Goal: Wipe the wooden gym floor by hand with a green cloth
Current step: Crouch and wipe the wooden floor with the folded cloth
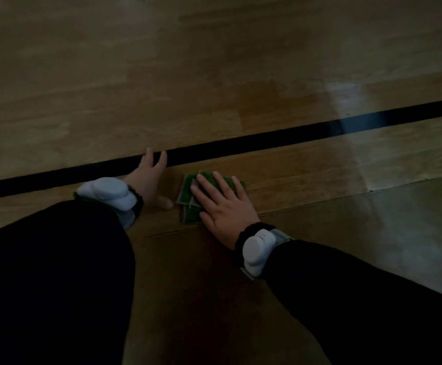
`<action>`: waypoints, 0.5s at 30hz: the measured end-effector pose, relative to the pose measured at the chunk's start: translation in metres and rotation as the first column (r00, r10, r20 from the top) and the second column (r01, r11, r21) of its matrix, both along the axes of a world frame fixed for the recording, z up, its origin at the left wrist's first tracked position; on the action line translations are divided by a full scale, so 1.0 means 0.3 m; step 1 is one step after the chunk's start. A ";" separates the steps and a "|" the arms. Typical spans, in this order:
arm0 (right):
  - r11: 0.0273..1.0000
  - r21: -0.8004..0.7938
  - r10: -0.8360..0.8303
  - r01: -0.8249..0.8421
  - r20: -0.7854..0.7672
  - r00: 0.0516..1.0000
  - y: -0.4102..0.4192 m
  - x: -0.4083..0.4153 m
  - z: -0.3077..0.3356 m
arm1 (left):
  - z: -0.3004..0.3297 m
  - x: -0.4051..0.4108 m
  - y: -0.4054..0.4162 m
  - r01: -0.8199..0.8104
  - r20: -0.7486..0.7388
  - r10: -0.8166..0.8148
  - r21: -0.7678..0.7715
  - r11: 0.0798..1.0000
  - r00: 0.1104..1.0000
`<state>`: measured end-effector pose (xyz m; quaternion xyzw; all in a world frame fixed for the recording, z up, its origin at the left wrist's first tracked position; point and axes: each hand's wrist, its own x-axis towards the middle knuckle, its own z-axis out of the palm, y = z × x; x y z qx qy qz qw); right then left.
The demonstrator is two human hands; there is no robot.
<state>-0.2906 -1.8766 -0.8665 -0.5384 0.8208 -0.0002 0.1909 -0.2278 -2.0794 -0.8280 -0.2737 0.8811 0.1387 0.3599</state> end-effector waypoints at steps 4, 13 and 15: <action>1.000 -0.001 0.006 -0.006 0.013 1.000 0.001 0.002 0.002 | 0.010 0.149 -0.129 -0.064 0.156 0.089 -0.159 0.985 0.984; 0.999 0.039 0.034 -0.034 -0.006 0.999 0.000 -0.021 -0.005 | 0.007 0.213 -0.185 -0.108 0.144 0.127 -0.135 0.985 0.981; 0.998 0.051 0.039 -0.039 -0.014 0.999 -0.031 -0.043 0.003 | 0.008 0.221 -0.194 -0.112 0.147 0.129 -0.121 0.986 0.981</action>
